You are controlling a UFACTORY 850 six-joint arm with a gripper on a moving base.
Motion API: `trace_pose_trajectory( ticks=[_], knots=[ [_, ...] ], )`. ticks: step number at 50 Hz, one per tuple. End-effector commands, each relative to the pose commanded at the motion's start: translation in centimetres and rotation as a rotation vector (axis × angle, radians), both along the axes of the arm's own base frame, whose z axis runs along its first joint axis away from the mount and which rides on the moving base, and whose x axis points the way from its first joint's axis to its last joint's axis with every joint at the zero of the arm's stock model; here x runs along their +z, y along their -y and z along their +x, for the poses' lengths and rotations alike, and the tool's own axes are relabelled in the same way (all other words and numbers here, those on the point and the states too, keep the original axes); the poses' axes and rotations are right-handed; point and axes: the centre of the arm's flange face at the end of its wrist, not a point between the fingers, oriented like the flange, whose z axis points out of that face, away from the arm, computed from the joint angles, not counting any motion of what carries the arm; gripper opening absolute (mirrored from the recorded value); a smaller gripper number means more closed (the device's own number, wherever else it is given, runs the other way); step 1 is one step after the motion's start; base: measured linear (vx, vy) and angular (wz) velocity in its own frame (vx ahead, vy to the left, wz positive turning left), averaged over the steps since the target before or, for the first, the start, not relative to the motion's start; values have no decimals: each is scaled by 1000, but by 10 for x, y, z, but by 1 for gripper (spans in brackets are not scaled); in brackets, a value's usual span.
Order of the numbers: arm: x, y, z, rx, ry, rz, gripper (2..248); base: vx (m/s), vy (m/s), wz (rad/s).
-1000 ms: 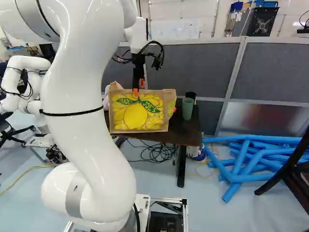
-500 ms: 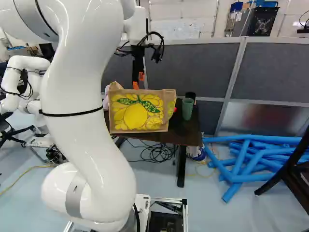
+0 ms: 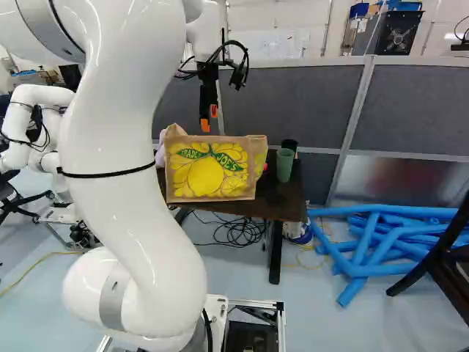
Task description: Pick up the bag on the ground and place it on the table
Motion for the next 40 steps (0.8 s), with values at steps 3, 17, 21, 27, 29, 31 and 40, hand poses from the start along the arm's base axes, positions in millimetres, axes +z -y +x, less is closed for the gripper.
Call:
trace_pose_trajectory(
  ticks=[3, 17, 21, 27, 29, 31, 40],
  knots=[
    [0, 0, 0, 0, 0, 0, 247, 0, 0, 0],
    [0, 0, 0, 0, 0, 0, 247, 0, 0, 0],
    [0, 0, 0, 0, 0, 0, 247, 0, 0, 0],
    [0, 0, 0, 0, 0, 0, 247, 0, 0, 0],
    [0, 0, 0, 0, 0, 0, 247, 0, 0, 0],
    [0, 0, 0, 0, 0, 0, 247, 0, 0, 0],
    [0, 0, 0, 0, 0, 0, 247, 0, 0, 0]
  ],
)
